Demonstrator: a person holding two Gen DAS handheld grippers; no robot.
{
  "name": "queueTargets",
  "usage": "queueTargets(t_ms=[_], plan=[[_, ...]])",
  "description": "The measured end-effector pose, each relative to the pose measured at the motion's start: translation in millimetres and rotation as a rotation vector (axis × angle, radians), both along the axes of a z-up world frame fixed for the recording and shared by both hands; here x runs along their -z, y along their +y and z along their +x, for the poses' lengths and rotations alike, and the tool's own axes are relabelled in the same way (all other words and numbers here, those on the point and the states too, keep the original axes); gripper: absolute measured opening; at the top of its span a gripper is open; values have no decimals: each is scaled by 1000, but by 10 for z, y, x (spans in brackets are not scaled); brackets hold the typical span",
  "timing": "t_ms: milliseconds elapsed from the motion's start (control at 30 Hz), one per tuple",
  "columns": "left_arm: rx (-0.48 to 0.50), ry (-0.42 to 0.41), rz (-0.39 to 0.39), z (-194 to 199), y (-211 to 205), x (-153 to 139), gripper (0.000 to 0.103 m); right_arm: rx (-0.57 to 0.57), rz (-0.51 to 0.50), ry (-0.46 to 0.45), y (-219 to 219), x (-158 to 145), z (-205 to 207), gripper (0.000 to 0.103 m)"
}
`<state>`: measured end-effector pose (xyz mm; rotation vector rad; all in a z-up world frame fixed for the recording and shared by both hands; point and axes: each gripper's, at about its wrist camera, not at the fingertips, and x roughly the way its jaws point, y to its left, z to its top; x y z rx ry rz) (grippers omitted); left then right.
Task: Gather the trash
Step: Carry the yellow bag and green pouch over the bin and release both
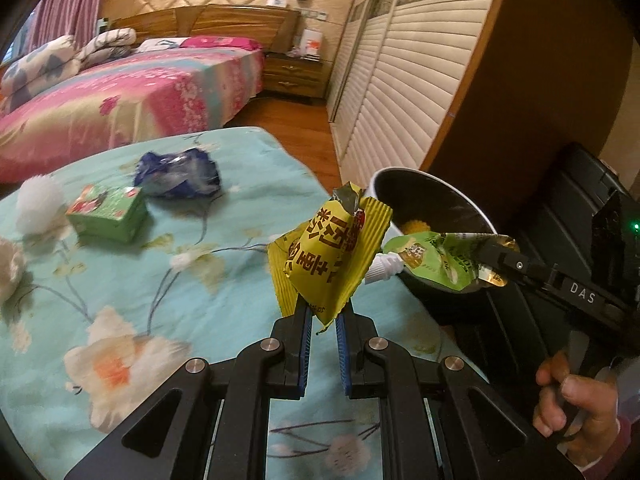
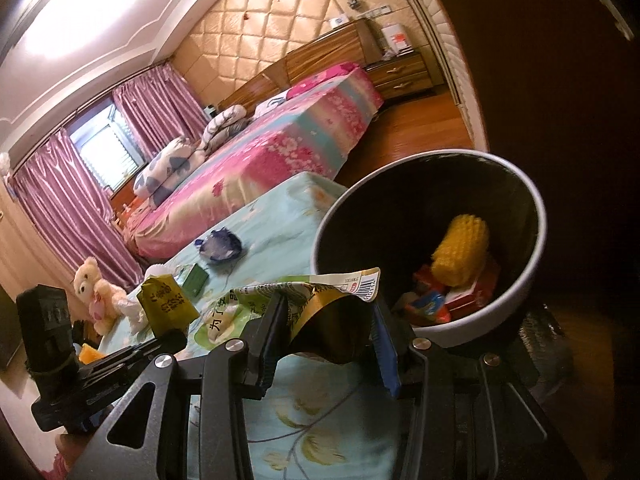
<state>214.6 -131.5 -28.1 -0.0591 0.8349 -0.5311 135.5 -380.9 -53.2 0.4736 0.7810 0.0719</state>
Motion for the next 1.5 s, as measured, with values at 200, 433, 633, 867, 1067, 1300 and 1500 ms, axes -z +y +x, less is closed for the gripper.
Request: queueTargets(t_ms=[200,433,633,867,1067,1300,1500], plan=[[28,-4,9,57,-214,0,10,40,-17,-7,-177,-39,-36,42],[58,-9,18,120,-448,4,10,82,-82,-24,-284,-101,-63,42],[82,-14,31,185,-638,8,10,108,-92,-21,-401,-64,-41,42],[99,-9,42,265,-850,51,10,132,-105,-23,-561,-63,-50,42],[118,-3,52,357,-1052,82,10,145,-109,-23,-657,-66,-15,42],[137,-6,75,475,-1231,118,10,161,-135,-16,-729,-63,32,42],[143,2,86,576,-1297,151,10,162,-171,-4,-766,-61,76,42]])
